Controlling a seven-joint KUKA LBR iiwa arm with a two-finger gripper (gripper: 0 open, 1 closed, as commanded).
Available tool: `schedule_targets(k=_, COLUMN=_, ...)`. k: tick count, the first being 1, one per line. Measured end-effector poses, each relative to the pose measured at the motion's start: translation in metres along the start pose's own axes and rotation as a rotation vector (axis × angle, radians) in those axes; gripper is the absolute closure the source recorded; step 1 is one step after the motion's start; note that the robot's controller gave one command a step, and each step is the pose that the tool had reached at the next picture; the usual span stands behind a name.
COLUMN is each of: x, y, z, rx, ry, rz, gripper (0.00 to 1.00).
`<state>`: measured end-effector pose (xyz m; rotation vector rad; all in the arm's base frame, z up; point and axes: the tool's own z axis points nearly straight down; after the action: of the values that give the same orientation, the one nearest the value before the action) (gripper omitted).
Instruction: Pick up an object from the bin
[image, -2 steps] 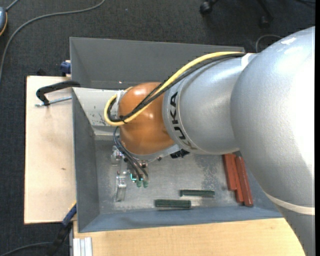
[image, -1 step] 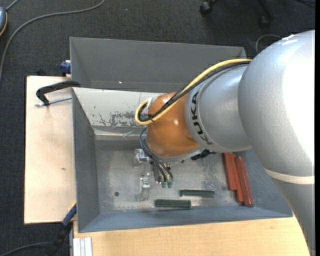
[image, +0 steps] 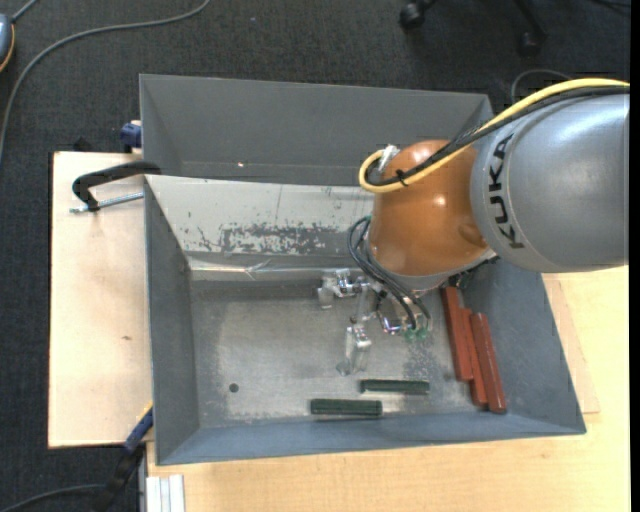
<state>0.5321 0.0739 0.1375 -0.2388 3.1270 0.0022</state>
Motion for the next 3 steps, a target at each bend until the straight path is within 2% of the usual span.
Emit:
schedule_targets(k=1, x=0.049, y=-0.039, z=0.059, rx=0.0, ry=0.013, rz=-0.076, gripper=0.0)
schedule_targets(k=2, x=0.033, y=-0.12, z=0.066, rx=0.004, ry=0.0, rz=-0.22, gripper=0.0)
schedule_targets(k=3, x=0.033, y=-0.116, z=0.066, rx=0.0, ry=0.001, rz=-0.224, gripper=1.0)
